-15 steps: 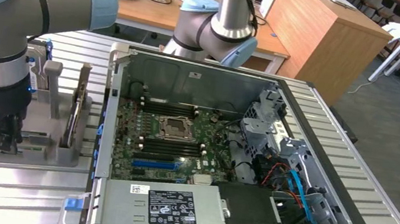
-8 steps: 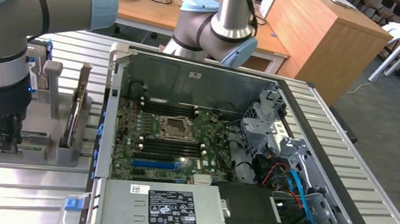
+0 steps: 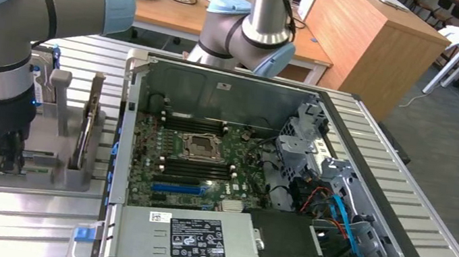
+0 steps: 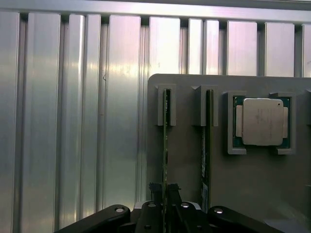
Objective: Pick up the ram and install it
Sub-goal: 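Pick up the ram and move it above insertion slot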
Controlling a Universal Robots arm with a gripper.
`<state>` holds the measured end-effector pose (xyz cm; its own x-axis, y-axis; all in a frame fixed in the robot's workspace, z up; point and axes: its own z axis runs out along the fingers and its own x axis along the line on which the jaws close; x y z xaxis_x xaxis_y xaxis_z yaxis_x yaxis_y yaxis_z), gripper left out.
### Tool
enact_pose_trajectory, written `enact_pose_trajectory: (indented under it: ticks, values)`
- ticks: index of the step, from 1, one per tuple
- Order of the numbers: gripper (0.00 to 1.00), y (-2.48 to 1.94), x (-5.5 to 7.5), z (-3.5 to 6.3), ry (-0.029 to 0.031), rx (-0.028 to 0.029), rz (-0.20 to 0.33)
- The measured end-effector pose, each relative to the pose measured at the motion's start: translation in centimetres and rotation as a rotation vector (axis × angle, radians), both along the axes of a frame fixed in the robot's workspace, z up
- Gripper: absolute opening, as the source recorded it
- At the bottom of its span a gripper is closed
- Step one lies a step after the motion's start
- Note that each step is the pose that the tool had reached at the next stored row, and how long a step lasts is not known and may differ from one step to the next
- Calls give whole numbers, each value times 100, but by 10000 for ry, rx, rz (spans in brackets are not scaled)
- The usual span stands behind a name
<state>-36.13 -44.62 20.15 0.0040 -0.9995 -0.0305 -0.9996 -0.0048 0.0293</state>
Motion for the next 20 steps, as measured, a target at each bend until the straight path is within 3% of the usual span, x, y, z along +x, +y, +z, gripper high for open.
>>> enact_pose_trajectory:
  ticks: [7, 8, 20]
  values:
    - [17, 0, 0, 0, 0, 2, 0]
    - [11, 0, 0, 0, 1, 1, 0]
    - [11, 0, 0, 0, 0, 0, 0]
